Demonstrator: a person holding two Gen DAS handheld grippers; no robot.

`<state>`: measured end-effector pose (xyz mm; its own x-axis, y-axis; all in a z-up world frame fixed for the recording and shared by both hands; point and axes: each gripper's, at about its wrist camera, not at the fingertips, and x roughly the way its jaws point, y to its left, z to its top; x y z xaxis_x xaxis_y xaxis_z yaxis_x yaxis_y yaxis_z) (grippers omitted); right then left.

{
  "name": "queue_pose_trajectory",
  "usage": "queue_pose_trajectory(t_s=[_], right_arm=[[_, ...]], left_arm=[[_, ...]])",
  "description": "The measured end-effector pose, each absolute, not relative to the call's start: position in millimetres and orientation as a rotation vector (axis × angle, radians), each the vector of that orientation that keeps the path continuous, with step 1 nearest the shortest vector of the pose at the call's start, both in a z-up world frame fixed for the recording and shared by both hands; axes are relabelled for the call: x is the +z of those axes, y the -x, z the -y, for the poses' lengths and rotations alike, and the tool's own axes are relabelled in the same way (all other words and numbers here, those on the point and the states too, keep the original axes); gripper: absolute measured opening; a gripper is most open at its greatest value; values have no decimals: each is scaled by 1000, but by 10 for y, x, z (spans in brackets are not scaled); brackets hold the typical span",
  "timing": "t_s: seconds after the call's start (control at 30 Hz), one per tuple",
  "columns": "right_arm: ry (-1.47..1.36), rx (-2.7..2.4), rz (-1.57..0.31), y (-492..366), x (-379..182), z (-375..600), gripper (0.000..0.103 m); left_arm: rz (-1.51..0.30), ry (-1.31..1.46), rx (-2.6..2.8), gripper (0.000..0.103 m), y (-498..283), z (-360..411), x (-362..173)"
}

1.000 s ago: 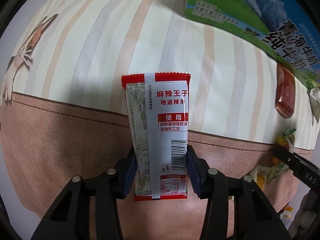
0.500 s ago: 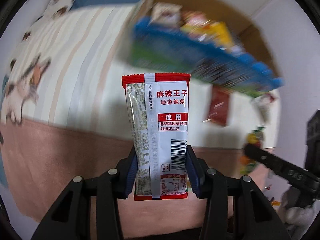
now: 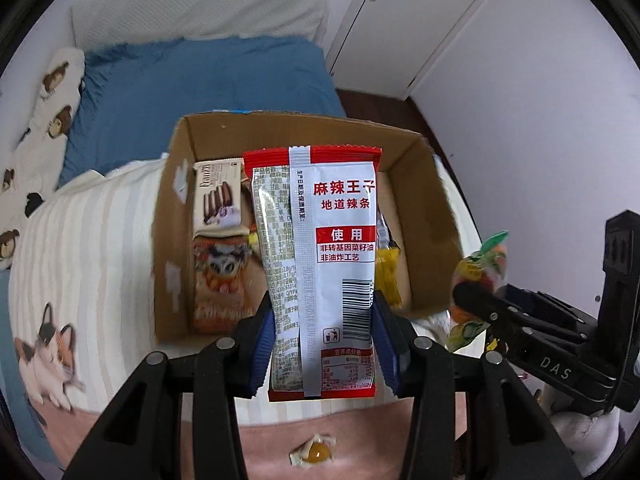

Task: Organize snacks
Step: 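Carry both packets into the box and open both tools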

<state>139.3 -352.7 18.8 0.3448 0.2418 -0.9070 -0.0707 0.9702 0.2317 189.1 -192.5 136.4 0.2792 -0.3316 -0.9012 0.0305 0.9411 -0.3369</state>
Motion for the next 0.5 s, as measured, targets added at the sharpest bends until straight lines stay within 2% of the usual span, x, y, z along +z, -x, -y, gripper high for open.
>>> queue_pose_trajectory(t_s=[0.2,0.33,0.4,0.43,0.47,0.5], right_arm=[[-102,127,-1280,-1926,-245,3585,51],[-162,119,-1373,-2114,-639,3679,52],[-168,110,-1442,-2175,-879,3704,59],[-146,99,-1458,-2188,-949,3704,70],[-135,97,-1461,-2186,-992,3702,78],[-135,109,-1468,-2179,-1029,3702,80]], left_arm=[[-1394,263,-190,42,-2359,1904,840],[-1502,271,-199,44,-2477,1911,407],[-1554,274,-144,49,-2492,1882,225],[-1560,269,-134,50,-2502,1883,179],[-1557,259,-128,55,-2511,1875,138],[-1545,255,-116,70,-2504,1851,113]])
